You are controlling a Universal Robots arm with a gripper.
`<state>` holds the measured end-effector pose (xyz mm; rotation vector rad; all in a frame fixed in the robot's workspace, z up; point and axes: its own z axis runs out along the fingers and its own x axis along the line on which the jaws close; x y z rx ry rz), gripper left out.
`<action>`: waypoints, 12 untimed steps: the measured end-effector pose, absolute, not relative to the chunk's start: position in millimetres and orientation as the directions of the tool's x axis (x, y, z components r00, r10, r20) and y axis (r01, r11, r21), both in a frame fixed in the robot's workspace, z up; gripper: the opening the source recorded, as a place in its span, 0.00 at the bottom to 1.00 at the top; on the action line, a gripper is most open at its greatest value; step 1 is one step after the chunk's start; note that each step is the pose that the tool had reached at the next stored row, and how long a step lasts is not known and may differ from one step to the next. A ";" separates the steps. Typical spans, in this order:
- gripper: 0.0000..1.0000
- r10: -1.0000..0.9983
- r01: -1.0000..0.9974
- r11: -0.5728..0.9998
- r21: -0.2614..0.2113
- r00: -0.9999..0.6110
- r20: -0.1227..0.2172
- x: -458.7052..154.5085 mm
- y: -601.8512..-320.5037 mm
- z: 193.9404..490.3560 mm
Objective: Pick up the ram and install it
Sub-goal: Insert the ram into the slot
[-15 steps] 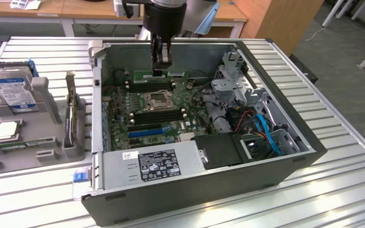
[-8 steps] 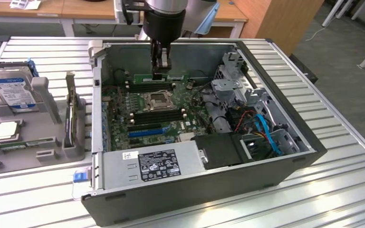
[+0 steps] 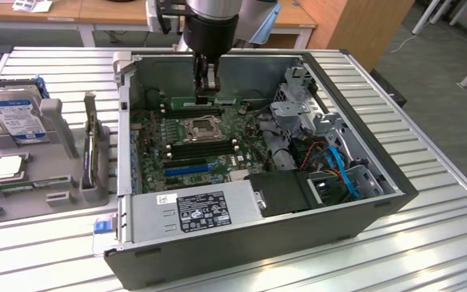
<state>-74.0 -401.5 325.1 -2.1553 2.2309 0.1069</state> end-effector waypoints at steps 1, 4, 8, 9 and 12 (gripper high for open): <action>0.12 -0.997 -0.999 0.034 0.023 -0.035 -0.075 -74.0 -405.0 325.0; 0.12 -0.997 -0.999 0.033 0.023 -0.035 -0.075 -73.9 -416.3 324.8; 0.12 -0.997 -0.999 0.034 0.023 -0.035 -0.076 -74.0 -422.2 318.8; 0.12 -0.997 -0.999 0.034 0.023 -0.035 -0.076 -74.1 -422.3 317.1; 0.12 -0.997 -0.999 0.034 0.023 -0.035 -0.076 -74.0 -422.3 311.6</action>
